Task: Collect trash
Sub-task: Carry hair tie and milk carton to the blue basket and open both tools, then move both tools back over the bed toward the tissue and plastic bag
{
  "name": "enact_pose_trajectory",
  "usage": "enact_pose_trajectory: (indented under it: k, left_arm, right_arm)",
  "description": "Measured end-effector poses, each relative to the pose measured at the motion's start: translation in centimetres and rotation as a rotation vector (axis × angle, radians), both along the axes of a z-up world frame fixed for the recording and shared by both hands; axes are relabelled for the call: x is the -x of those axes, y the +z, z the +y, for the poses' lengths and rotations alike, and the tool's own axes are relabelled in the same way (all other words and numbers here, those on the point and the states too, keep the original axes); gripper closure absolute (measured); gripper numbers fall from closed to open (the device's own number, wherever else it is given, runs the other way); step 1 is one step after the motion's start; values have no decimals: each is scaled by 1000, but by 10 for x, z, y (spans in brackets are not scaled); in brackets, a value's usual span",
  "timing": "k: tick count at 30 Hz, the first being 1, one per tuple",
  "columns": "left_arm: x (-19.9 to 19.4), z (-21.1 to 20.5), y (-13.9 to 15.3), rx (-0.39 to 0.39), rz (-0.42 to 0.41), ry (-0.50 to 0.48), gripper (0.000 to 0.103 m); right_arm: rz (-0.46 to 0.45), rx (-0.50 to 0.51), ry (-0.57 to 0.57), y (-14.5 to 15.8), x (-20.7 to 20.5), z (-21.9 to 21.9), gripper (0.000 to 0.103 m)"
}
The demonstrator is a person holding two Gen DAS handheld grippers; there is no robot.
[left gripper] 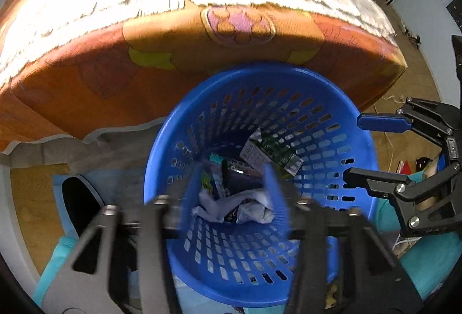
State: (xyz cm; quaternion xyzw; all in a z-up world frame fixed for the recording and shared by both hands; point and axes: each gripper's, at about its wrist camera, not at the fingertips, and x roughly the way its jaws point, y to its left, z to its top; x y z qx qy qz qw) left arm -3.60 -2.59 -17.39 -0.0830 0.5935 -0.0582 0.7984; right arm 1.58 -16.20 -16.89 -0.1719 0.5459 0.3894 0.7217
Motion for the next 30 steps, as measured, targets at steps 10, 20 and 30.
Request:
enact_pose_trajectory:
  k: [10,20,30]
  left_arm:
    - [-8,3,8,5,-7,15,52]
    - [-34,26,49,29,-101,86,52]
    - [-73,52,82,42,-170,145,52]
  right_arm:
    - [-21,-6,-27,6,-7,-4,43]
    - [-74,-54,-61,34,-28,-8,43]
    - [-118,-133,-148,64,-69,-15,43]
